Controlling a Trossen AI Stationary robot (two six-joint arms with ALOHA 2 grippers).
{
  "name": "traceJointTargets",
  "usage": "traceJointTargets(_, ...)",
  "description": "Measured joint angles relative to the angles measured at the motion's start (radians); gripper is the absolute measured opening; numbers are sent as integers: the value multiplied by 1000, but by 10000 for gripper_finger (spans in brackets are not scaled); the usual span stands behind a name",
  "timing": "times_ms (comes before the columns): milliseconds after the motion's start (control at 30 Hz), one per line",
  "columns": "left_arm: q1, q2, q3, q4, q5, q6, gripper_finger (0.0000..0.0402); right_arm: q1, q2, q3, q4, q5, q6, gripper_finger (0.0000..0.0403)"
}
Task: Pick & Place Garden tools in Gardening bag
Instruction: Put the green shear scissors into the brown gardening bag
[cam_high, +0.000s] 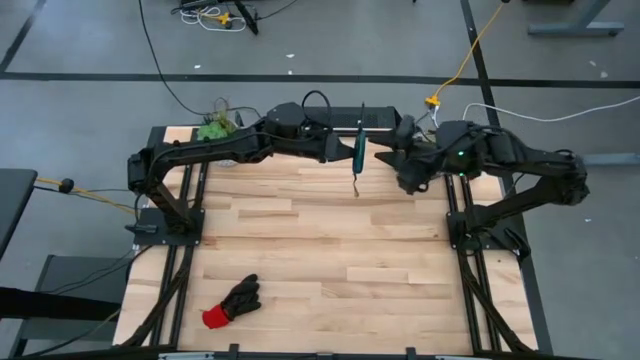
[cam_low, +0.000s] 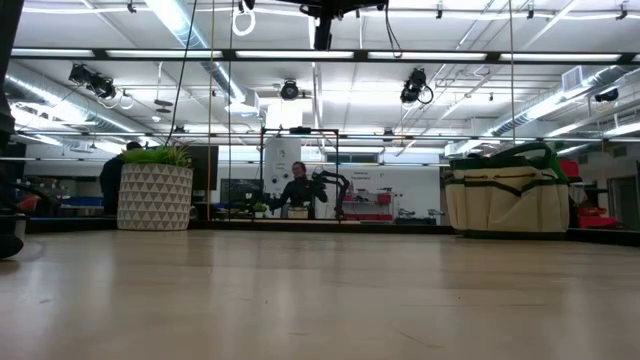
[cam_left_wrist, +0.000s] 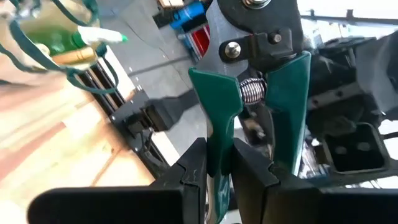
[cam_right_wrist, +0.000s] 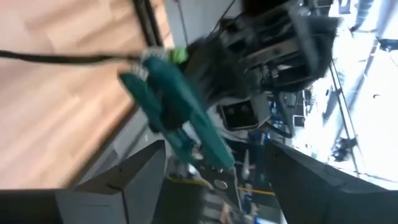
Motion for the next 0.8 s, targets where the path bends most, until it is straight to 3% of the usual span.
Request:
traceJointTargets(400,2,0,0,23,76,-50,58,20,57,0,128,130,-106,274)
traceJointTargets(800,2,0,1,187,160,-133,58,105,48,0,196,135,-159,274)
